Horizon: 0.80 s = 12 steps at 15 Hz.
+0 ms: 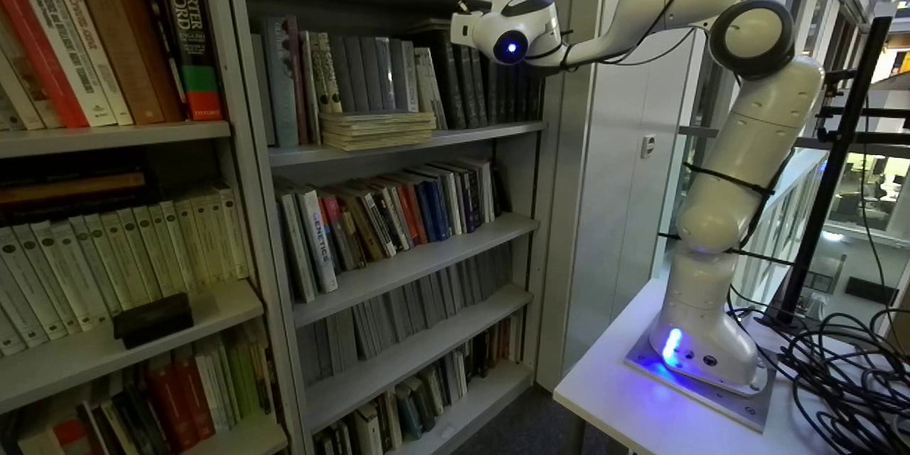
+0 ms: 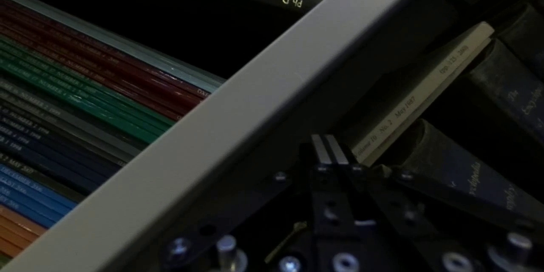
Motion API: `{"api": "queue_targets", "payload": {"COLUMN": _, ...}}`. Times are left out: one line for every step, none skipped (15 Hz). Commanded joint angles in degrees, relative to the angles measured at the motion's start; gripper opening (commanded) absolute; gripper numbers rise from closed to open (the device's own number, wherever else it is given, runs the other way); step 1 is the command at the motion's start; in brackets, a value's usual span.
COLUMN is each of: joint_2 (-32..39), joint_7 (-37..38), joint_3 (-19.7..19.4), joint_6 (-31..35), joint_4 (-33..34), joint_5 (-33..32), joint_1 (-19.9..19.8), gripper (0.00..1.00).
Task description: Pick up one of the paper books and put it on top of the large encyclopedia books
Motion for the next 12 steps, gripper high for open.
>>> {"api": "queue_targets", "payload": {"joint_2": 1.86, "joint_7": -1.45, "joint_3": -0.28, "joint_6": 2.14, "joint_4": 3.48, "joint_5": 0.06, "joint_1": -0.08, "gripper": 0.0}}
{"api": "queue_targets", "payload": {"joint_2": 2.08, "joint_7": -1.43, "joint_3": -0.28, "joint_6": 2.13, "joint_4": 3.7, "joint_5": 0.13, "joint_1": -0.09, "gripper": 0.0}}
{"api": "queue_targets", "payload": {"joint_2": 2.22, "joint_7": -1.39, "joint_3": -0.26, "joint_6": 2.12, "joint_4": 3.76, "joint_5": 0.21, "joint_1": -0.08, "gripper": 0.0}}
{"api": "queue_targets", "payload": {"joint_2": 2.38, "joint_7": -1.42, "joint_3": -0.26, "joint_6": 2.14, "joint_4": 3.88, "joint_5": 0.26, "joint_1": -0.08, "gripper": 0.0}}
{"api": "queue_targets", "payload": {"joint_2": 2.54, "joint_7": -1.44, "joint_3": -0.26, "joint_6": 2.15, "joint_4": 3.97, "joint_5": 0.36, "joint_1": -0.07, "gripper": 0.0}}
{"api": "queue_targets", "payload": {"joint_2": 2.38, "joint_7": -1.46, "joint_3": -0.3, "joint_6": 2.36, "joint_4": 3.76, "joint_5": 0.55, "joint_1": -0.06, "gripper": 0.0}}
{"api": "queue_targets", "payload": {"joint_2": 2.09, "joint_7": -1.38, "joint_3": -0.36, "joint_6": 2.65, "joint_4": 3.5, "joint_5": 0.8, "joint_1": -0.05, "gripper": 0.0}}
{"api": "queue_targets", "payload": {"joint_2": 1.45, "joint_7": -1.31, "joint_3": -0.49, "joint_6": 3.06, "joint_4": 2.92, "joint_5": 1.14, "joint_1": -0.09, "gripper": 0.0}}
{"api": "queue_targets", "payload": {"joint_2": 0.95, "joint_7": -1.35, "joint_3": -0.55, "joint_6": 3.53, "joint_4": 2.41, "joint_5": 1.34, "joint_1": -0.11, "gripper": 0.0}}
{"api": "queue_targets", "payload": {"joint_2": 0.6, "joint_7": -1.41, "joint_3": -0.57, "joint_6": 3.94, "joint_4": 2.04, "joint_5": 1.41, "joint_1": -0.13, "gripper": 0.0}}
{"api": "queue_targets", "payload": {"joint_2": 0.24, "joint_7": -1.2, "joint_3": -0.6, "joint_6": 4.22, "joint_4": 1.66, "joint_5": 1.48, "joint_1": -0.14, "gripper": 0.0}}
{"api": "queue_targets", "payload": {"joint_2": 0.06, "joint_7": -1.14, "joint_3": -0.58, "joint_6": 4.36, "joint_4": 1.43, "joint_5": 1.64, "joint_1": -0.14, "gripper": 0.0}}
